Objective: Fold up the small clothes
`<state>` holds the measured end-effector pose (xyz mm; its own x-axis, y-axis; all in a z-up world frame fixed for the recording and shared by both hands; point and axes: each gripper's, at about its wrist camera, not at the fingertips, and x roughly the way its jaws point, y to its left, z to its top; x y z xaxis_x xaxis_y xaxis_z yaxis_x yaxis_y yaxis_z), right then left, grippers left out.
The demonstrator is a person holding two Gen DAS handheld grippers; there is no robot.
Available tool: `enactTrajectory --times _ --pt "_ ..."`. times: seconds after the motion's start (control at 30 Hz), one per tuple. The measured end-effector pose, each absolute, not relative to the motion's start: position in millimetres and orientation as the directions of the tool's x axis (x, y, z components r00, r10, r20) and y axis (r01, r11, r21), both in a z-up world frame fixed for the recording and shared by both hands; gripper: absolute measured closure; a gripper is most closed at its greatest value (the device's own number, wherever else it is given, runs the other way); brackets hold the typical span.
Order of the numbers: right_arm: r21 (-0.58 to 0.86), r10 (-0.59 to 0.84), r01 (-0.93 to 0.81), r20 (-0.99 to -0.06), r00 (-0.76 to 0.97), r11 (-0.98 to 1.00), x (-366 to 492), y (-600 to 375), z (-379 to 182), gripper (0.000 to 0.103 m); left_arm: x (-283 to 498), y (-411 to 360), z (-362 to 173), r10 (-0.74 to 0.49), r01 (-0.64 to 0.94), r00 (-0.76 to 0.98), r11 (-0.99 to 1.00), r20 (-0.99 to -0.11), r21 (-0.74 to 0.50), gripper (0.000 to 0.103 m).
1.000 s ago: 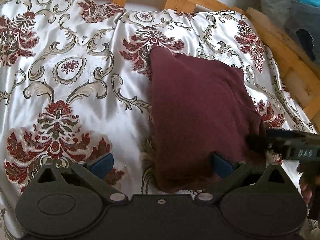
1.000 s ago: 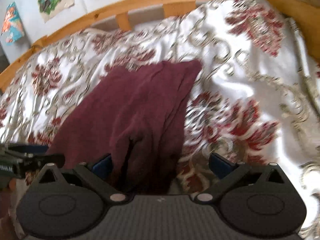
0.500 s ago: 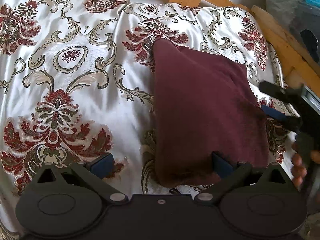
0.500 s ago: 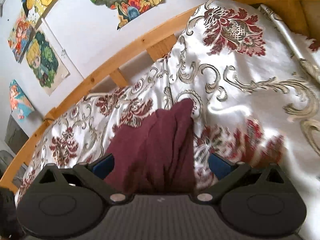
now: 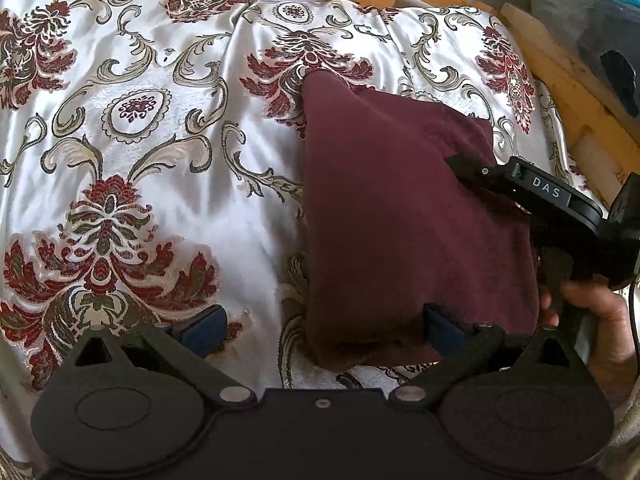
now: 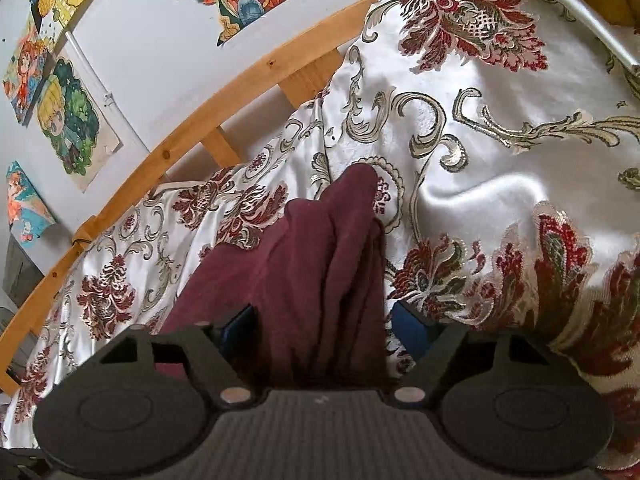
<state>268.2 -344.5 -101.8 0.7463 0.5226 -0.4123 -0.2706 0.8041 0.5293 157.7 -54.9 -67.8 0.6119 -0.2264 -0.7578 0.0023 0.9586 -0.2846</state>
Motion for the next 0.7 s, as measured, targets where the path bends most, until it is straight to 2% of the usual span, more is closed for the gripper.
enactTrajectory --times 0.47,0.53,0.63,0.7 --pt "0.519 0.494 -0.257 -0.392 0.776 0.815 263.2 -344.2 -101.2 0.022 158.4 -52.8 -68.4 -0.235 -0.001 0.606 0.955 -0.760 -0.297 0.001" --pt "0.498 0.478 -0.262 -0.376 0.794 0.826 261.8 -341.6 -98.2 0.026 158.3 -53.0 -68.6 -0.234 -0.002 0.606 0.955 -0.760 -0.296 0.001" --pt "0.468 0.461 -0.276 -0.346 0.817 0.839 263.2 -336.1 -93.1 0.044 158.0 -53.5 -69.6 -0.233 -0.001 0.605 0.956 -0.761 -0.293 0.001" --pt "0.431 0.455 -0.297 -0.331 0.826 0.852 265.4 -330.8 -89.1 0.062 157.3 -54.2 -70.2 -0.232 0.002 0.603 0.957 -0.763 -0.289 0.001"
